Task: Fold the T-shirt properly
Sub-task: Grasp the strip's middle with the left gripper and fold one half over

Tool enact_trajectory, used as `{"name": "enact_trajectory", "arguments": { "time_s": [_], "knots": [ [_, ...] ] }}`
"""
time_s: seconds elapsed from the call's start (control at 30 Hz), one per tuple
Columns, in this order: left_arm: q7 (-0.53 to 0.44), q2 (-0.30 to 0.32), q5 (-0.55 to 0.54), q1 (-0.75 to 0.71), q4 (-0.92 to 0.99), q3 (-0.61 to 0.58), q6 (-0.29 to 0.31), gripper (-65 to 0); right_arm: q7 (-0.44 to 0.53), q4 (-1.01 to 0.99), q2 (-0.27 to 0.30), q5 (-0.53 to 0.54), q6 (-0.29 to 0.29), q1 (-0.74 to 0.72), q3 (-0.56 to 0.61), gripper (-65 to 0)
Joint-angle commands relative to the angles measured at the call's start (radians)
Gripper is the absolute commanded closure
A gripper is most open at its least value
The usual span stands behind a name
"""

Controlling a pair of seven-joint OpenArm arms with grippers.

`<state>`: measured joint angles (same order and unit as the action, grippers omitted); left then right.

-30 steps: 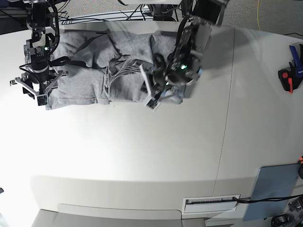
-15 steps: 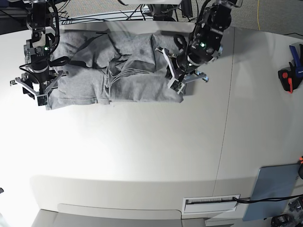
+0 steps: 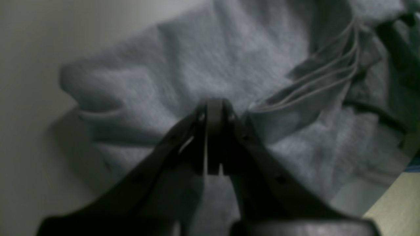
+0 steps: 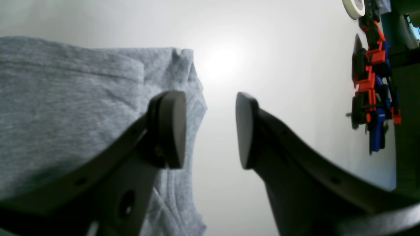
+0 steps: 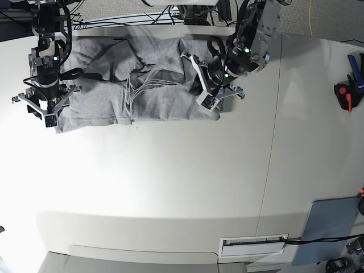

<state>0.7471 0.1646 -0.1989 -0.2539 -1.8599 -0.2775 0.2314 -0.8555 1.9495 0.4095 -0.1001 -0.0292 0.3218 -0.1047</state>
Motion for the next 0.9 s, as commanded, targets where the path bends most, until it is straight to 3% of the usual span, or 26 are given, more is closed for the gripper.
{"name": "enact_trajectory", "arguments": {
  "time_s": [0.0, 0.07, 0.2, 0.27, 0.63, 0.77, 0.87],
  "knots": [
    [-0.014, -0.004, -0.005, 0.001, -0.016, -0.022, 0.006, 0.0, 0.024, 0.016, 0.014, -0.009, 0.009, -0.006, -0.008, -24.7],
    [-0.016, -0.004, 0.033, 0.002, -0.016, -0.064, -0.007, 0.0, 0.024, 0.016, 0.014, -0.009, 0.009, -0.006, -0.008, -24.7],
    [-0.038, -0.004, 0.159, 0.002, -0.016, -0.124, -0.149, 0.0, 0.013, 0.016, 0.014, -0.009, 0.009, -0.006, -0.008, -24.7],
    [-0.029, -0.003, 0.181, 0.002, -0.016, -0.140, -0.171, 0.0, 0.010, 0.016, 0.014, -0.009, 0.009, -0.006, -0.008, -24.7],
    [0.000, -0.004, 0.181, -0.020, -0.016, -0.346, -0.167, 0.0, 0.010, 0.016, 0.014, -0.009, 0.009, -0.006, -0.008, -24.7],
    [-0.029, -0.004, 0.180, -0.020, -0.017, -0.440, -0.109, 0.0, 0.010, 0.016, 0.014, -0.009, 0.009, -0.006, -0.008, -24.7],
    [-0.050, -0.004, 0.180, -0.013, -0.017, -0.465, -0.101, 0.0, 0.010, 0.016, 0.014, -0.009, 0.009, -0.006, -0.008, -24.7]
  ]
}}
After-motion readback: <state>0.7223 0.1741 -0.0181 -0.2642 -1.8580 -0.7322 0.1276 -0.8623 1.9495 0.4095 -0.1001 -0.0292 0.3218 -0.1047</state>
